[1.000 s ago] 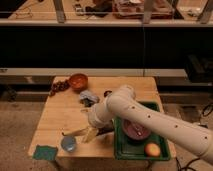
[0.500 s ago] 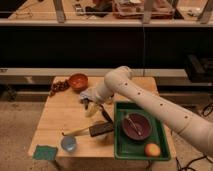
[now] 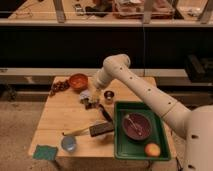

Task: Place towel in metal cup

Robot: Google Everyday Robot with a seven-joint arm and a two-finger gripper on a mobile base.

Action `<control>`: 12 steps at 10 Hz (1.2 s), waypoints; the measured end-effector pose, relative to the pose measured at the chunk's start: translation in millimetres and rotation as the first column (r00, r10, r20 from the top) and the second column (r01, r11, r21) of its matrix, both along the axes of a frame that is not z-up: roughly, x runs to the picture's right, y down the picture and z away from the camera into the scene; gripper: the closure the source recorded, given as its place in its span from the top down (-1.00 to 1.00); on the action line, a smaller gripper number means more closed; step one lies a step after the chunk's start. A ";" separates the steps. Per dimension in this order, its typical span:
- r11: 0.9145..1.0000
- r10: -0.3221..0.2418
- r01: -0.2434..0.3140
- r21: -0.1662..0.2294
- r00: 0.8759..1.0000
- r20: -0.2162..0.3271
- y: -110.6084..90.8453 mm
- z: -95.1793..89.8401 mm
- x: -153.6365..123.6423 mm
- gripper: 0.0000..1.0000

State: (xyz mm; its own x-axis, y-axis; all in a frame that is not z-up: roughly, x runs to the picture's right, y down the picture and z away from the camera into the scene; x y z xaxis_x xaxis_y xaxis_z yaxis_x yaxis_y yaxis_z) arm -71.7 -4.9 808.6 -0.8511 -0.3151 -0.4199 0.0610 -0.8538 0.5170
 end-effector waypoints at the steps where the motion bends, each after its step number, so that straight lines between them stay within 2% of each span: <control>1: 1.000 0.000 0.000 -0.001 1.000 0.000 0.5 0.4 0.3 0.60; 3: 1.000 0.001 -0.001 -0.002 1.000 -0.002 0.7 0.9 2.1 0.60; 5: 0.999 -0.003 0.003 -0.032 1.000 0.025 0.5 8.6 1.5 0.60; 7: 0.996 -0.001 0.008 -0.091 0.997 0.074 5.0 35.9 -2.4 0.60; 8: 0.990 0.004 0.011 -0.139 0.994 0.107 16.5 59.2 -5.2 0.60; 10: 0.982 0.005 0.019 -0.186 0.992 0.128 29.0 82.4 -6.8 0.60; 12: 0.977 -0.007 0.035 -0.212 0.992 0.130 31.5 93.0 -10.7 0.60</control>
State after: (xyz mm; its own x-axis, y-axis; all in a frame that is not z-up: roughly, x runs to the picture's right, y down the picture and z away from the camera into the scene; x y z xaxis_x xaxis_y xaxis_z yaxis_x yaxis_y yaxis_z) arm -82.4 26.6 901.5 -0.8023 -0.3916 -0.4505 -0.0340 -0.7235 0.6895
